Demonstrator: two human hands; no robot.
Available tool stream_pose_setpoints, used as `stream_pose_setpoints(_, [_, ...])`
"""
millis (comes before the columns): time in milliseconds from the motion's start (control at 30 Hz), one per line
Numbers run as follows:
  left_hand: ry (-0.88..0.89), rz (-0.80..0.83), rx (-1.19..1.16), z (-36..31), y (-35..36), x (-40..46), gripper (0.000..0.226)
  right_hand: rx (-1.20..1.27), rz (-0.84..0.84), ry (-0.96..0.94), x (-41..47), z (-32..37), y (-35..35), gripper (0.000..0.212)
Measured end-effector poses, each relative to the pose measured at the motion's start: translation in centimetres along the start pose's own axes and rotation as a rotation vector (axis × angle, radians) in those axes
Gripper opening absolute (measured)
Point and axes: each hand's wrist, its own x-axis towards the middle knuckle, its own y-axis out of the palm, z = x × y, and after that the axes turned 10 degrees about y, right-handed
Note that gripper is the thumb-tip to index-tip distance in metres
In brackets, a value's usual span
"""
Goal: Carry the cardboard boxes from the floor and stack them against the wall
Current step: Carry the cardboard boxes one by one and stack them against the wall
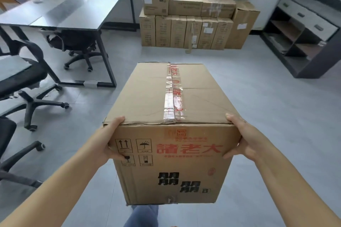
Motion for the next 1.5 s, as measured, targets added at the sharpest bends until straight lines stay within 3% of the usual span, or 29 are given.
stream_pose_setpoints(700, [0.073,0.027,0.015,-29.1,11.2,40.6,0.023,0.044,0.000,-0.047,31.1,36.4,15.1,0.020])
stream_pose_setpoints(967, [0.077,-0.080,-0.054,-37.2,19.3,56.1,0.030,-0.035,0.059,-0.057,46.7,52.9,18.0,0.012])
stream_pose_setpoints(1133, [0.091,-0.166,-0.117,-42.7,23.1,64.0,0.029,-0.100,0.088,-0.110,54.6,64.1,21.1,0.018])
stream_pose_setpoints(1267, [0.155,-0.213,-0.173,-47.3,24.1,70.1,0.028,-0.148,0.159,-0.193,59.8,72.1,24.9,0.007])
stream_pose_setpoints(1500, [0.320,-0.199,-0.245,-59.9,23.7,84.1,0.027,-0.094,0.201,-0.320,67.8,87.2,34.8,0.010])
